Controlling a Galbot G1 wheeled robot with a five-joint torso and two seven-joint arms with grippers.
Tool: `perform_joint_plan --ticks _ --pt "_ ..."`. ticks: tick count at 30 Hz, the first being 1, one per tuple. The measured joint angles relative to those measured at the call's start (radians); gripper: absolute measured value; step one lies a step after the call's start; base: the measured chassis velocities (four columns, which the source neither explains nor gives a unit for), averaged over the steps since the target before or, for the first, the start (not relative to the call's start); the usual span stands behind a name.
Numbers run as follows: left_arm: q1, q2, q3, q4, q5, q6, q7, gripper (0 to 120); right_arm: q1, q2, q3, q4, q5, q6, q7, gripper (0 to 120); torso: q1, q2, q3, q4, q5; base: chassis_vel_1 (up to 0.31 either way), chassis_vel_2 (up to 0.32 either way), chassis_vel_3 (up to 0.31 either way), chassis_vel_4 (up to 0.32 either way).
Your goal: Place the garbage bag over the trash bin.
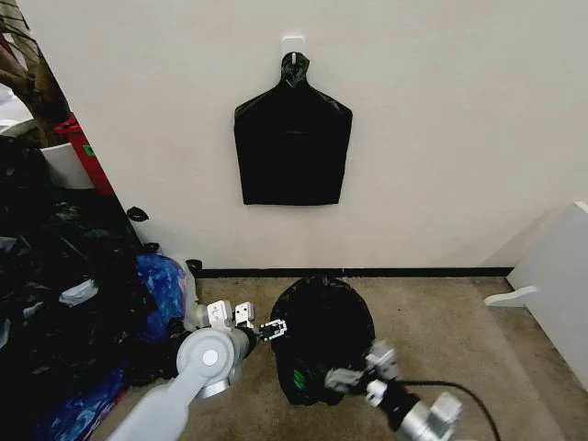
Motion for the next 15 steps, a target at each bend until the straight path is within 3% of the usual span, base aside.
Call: perform_joint_plan --ticks 7,15 --pt "-0.010 -0.001 0.005 -0.002 -0.009 -0.001 -0.004 100 0.097 -0.010 -0.133 -0.037 -0.053 -0.076 0.068 100 0.000 0.000 0.000 0.0000 -0.0002 0.000 0.000 0.000 0.000" --pt "-0.008 -0.006 0.009 -0.005 -0.010 -0.002 -0.005 100 0.173 0.014 -0.193 -0.092 -0.081 -0.146 0.200 100 0.000 0.000 0.000 0.0000 -0.0001 0.000 0.000 0.000 0.000"
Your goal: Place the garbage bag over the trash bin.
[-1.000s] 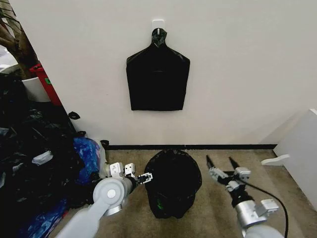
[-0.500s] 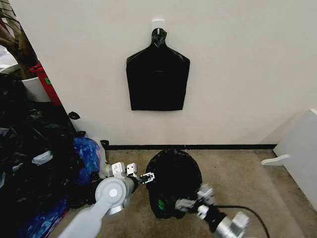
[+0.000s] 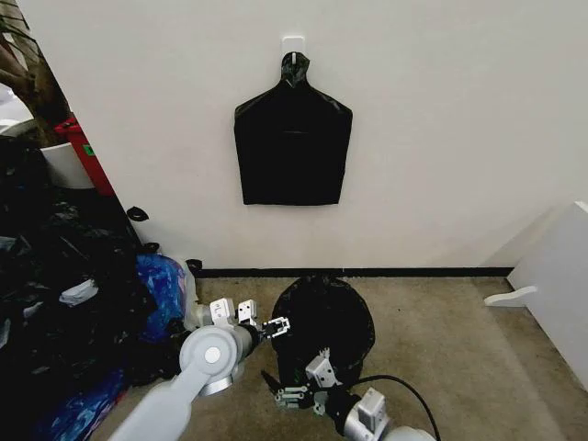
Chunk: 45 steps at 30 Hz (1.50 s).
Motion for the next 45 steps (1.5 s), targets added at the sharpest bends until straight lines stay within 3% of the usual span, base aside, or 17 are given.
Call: perform_joint_plan --ticks 8,23,45 --pt "0.000 -0.006 0.003 0.004 0.000 -0.002 -0.002 100 0.020 0.012 -0.026 -0.010 0.044 -0.082 0.109 100 0.000 0.000 0.000 -0.0001 -0.0001 0.000 0.000 0.000 0.000" --pt "-0.009 -0.030 0.010 0.017 0.003 -0.005 -0.002 100 0.068 0.030 -0.116 -0.072 0.015 -0.068 0.134 100 0.000 0.000 0.000 -0.0001 0.0000 0.000 0.000 0.000 0.000" --pt "-0.016 -0.025 0.001 -0.020 -0.038 -0.013 -0.016 100 0.089 0.024 -0.125 -0.128 -0.008 -0.065 0.129 100 0.000 0.000 0.000 -0.0001 0.0000 0.000 0.000 0.000 0.000"
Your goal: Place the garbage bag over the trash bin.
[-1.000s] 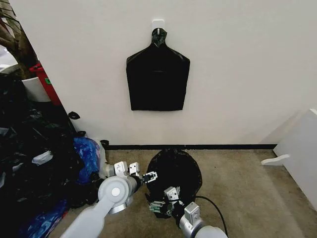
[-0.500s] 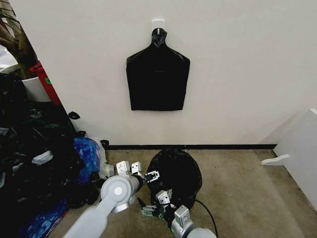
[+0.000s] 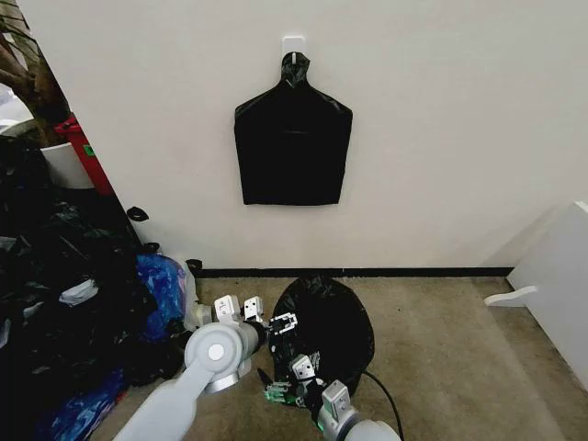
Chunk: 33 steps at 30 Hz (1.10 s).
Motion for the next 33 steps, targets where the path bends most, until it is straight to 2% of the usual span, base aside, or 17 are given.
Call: perform_joint_plan --ticks 24,33 --pt "-0.018 0.017 -0.008 -0.064 -0.030 0.000 -0.002 100 0.004 -0.001 0.000 0.009 0.027 -0.012 -0.002 100 0.000 0.000 0.000 -0.0001 0.0000 0.000 0.000 0.000 0.000" --pt "0.008 0.055 -0.040 -0.070 0.087 0.011 0.087 100 0.010 -0.022 0.006 0.123 0.067 -0.013 0.021 100 0.000 0.000 0.000 0.0001 0.0000 0.000 0.000 0.000 0.000"
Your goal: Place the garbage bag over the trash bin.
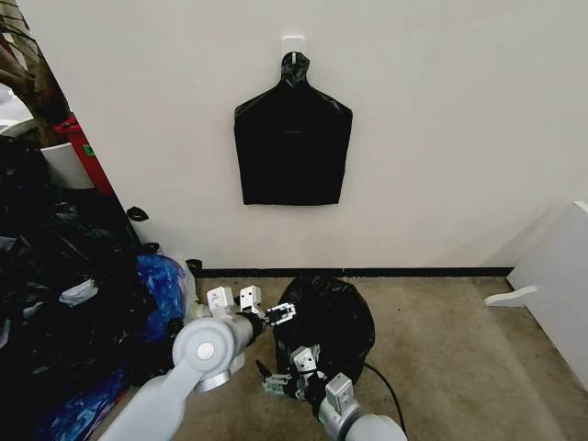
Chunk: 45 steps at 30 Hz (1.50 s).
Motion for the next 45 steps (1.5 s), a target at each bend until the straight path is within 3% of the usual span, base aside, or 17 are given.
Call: perform_joint_plan --ticks 9,16,17,18,21,22,26,28,29,30,32,36,42,45 --pt "0.018 0.001 -0.015 -0.023 0.078 -0.081 0.130 100 -0.026 -0.017 0.032 0.112 0.028 0.002 0.028 100 0.000 0.000 0.000 -0.0001 0.0000 0.000 0.000 0.000 0.000" --pt "0.044 0.025 -0.032 0.033 0.439 -0.168 0.301 100 -0.057 -0.006 0.125 0.170 0.054 0.024 0.026 100 0.000 0.000 0.000 0.0000 0.0000 0.000 0.000 0.000 0.000" --pt "0.053 0.041 -0.041 0.077 0.598 -0.234 0.406 100 -0.088 0.004 0.203 0.209 0.080 0.035 0.010 100 0.000 0.000 0.000 0.0000 -0.0001 0.000 0.000 0.000 0.000" --pt "0.056 0.046 -0.043 0.091 0.638 -0.256 0.438 100 -0.099 0.006 0.222 0.220 0.089 0.039 0.009 100 0.000 0.000 0.000 -0.0003 0.0000 0.000 0.000 0.000 0.000" --pt "0.069 0.069 -0.072 0.186 0.792 -0.355 0.659 100 -0.151 0.013 0.318 0.260 0.136 0.075 0.010 100 0.000 0.000 0.000 -0.0002 -0.0002 0.000 0.000 0.000 0.000" --pt "0.069 0.069 -0.072 0.186 0.792 -0.355 0.659 100 -0.151 0.013 0.318 0.260 0.136 0.075 0.010 100 0.000 0.000 0.000 -0.0002 -0.0002 0.000 0.000 0.000 0.000" --pt "0.053 0.072 -0.133 0.299 0.826 -0.408 0.825 100 -0.176 0.021 0.390 0.258 0.170 0.101 0.008 100 0.000 0.000 0.000 -0.0003 -0.0002 0.000 0.000 0.000 0.000" --pt "0.039 0.074 -0.162 0.352 0.826 -0.422 0.923 100 -0.179 0.026 0.403 0.251 0.177 0.106 0.007 100 0.000 0.000 0.000 -0.0001 0.0001 0.000 0.000 0.000 0.000" --pt "0.028 0.079 -0.178 0.388 0.815 -0.427 1.025 100 -0.179 0.029 0.412 0.246 0.181 0.111 0.005 100 0.000 0.000 0.000 0.0000 0.0000 0.000 0.000 0.000 0.000" --pt "0.028 0.079 -0.178 0.388 0.815 -0.427 1.025 100 -0.179 0.029 0.412 0.246 0.181 0.111 0.005 100 0.000 0.000 0.000 0.0000 0.0000 0.000 0.000 0.000 0.000" --pt "0.001 0.091 -0.192 0.461 0.797 -0.444 1.199 100 -0.179 0.036 0.428 0.236 0.187 0.117 0.003 100 0.000 0.000 0.000 -0.0001 0.0000 0.000 0.000 0.000 0.000" --pt "-0.046 0.102 -0.188 0.553 0.793 -0.448 1.387 100 -0.182 0.039 0.458 0.225 0.202 0.122 -0.005 100 0.000 0.000 0.000 0.0001 0.0000 0.000 0.000 0.000 0.000" --pt "-0.120 0.085 -0.143 0.670 0.828 -0.435 1.526 100 -0.187 0.039 0.483 0.214 0.213 0.125 -0.009 100 0.000 0.000 0.000 0.0000 0.0000 0.000 0.000 0.000 0.000" --pt "-0.137 0.076 -0.132 0.690 0.845 -0.431 1.539 100 -0.189 0.039 0.486 0.214 0.213 0.125 -0.009 100 0.000 0.000 0.000 0.0000 0.0000 0.000 0.000 0.000 0.000"
